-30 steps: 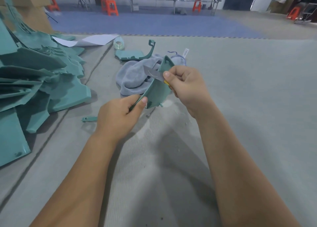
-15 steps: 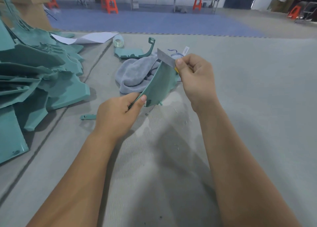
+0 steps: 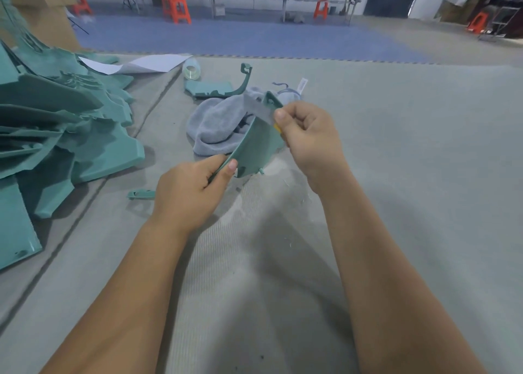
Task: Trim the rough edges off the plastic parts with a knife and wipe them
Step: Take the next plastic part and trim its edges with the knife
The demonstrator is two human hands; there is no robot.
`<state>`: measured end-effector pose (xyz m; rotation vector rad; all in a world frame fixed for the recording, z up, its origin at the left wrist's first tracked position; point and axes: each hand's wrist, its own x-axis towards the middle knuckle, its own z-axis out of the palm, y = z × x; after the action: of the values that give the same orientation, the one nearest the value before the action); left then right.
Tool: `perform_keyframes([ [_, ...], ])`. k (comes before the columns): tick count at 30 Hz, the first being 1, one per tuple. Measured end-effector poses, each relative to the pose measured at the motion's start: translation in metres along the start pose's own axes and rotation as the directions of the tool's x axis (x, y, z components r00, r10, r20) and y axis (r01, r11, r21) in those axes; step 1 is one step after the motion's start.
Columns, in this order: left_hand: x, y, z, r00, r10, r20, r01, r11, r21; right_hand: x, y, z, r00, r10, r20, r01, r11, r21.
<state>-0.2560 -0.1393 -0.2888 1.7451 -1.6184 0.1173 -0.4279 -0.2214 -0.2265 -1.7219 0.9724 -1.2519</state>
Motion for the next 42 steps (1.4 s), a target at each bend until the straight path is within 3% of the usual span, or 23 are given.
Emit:
perform_keyframes([
  [5,-0.001,0.003,-0.002,1.000,0.005,0.006,-0.005,1.000,-0.021,0.005,0.001,-0.007,0.997,0.021,-0.070,-0.014,0.996,0.090],
  [9,-0.002,0.003,-0.002,1.000,0.013,0.001,-0.013,1.000,-0.017,0.001,0.000,-0.008,0.994,0.032,0.103,-0.052,0.979,0.199],
  [11,-0.002,0.002,-0.001,1.000,0.021,0.000,-0.021,1.000,-0.020,0.001,0.000,-0.008,0.987,0.041,0.158,-0.067,0.985,0.161],
  [18,-0.001,0.001,-0.002,1.000,0.023,0.000,-0.023,0.999,-0.033,0.004,0.001,-0.001,0.996,0.006,0.091,-0.014,0.996,0.089],
  [22,-0.002,0.000,-0.001,1.000,0.024,-0.005,-0.024,0.999,-0.039,0.010,0.004,-0.005,1.000,0.005,0.000,-0.004,0.993,0.121],
  [27,-0.001,0.000,0.001,1.000,0.022,-0.011,-0.022,1.000,-0.007,0.006,0.005,-0.009,1.000,-0.025,0.012,0.023,0.986,0.163],
  [34,-0.002,0.000,-0.001,1.000,-0.001,-0.005,0.001,1.000,-0.014,-0.003,0.001,-0.005,0.977,-0.047,0.207,0.011,0.986,0.169],
  [42,-0.001,0.003,-0.001,1.000,-0.027,0.002,0.027,0.999,-0.028,0.005,0.006,-0.009,0.998,0.042,0.036,-0.048,0.984,0.170],
])
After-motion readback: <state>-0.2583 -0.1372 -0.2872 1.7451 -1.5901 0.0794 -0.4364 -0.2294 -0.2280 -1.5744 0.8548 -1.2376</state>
